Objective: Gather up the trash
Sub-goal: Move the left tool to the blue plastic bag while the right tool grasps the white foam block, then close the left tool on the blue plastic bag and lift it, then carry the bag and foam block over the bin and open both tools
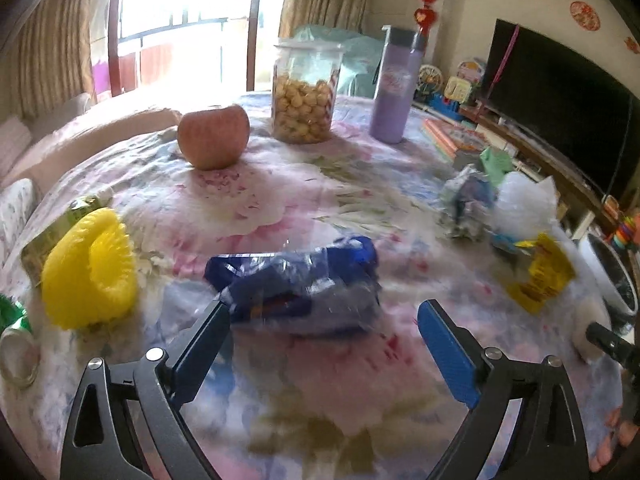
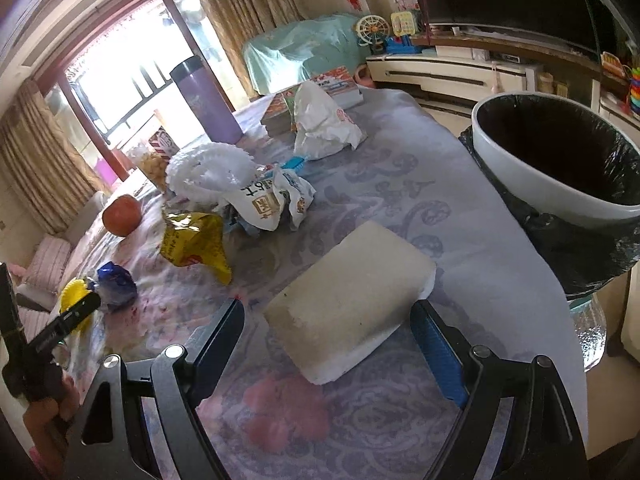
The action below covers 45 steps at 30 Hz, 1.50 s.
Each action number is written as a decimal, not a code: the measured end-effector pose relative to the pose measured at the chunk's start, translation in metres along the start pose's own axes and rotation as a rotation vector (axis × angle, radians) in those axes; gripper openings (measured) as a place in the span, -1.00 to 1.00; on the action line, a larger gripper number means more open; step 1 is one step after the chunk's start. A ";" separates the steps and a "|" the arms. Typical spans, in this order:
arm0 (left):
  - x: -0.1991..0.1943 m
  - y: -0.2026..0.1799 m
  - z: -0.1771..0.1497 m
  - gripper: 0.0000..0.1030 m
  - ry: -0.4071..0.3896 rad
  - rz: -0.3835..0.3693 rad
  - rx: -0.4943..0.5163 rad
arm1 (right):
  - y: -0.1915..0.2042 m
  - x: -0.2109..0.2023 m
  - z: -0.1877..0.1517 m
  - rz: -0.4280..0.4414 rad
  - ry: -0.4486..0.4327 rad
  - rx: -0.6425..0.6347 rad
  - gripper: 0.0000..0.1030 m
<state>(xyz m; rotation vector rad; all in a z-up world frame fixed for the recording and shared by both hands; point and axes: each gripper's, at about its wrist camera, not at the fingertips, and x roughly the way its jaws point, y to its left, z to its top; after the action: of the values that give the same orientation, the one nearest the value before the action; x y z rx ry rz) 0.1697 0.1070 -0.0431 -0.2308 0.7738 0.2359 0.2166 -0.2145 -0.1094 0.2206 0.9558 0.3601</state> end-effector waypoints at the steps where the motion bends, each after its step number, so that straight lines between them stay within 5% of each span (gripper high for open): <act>1: 0.009 -0.001 0.003 0.85 0.014 0.010 0.000 | 0.000 0.001 0.000 -0.003 0.000 0.000 0.71; 3: 0.025 -0.003 0.007 0.79 0.036 0.013 -0.001 | -0.001 0.003 0.001 -0.008 -0.007 -0.008 0.71; 4: 0.032 -0.003 0.008 0.61 0.046 0.013 0.001 | -0.001 0.003 0.001 -0.008 -0.006 -0.010 0.71; 11: 0.047 -0.008 0.010 0.13 0.049 -0.046 0.038 | -0.007 0.001 0.002 -0.004 -0.013 -0.023 0.37; 30: -0.006 -0.103 -0.031 0.11 0.055 -0.327 0.236 | -0.025 -0.043 0.003 0.061 -0.091 0.003 0.34; 45: -0.006 -0.181 -0.033 0.11 0.054 -0.432 0.382 | -0.074 -0.080 0.013 0.020 -0.151 0.068 0.35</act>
<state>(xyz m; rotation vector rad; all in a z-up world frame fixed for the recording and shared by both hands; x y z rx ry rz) 0.1967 -0.0745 -0.0399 -0.0377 0.7876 -0.3269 0.2004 -0.3145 -0.0669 0.3151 0.8186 0.3245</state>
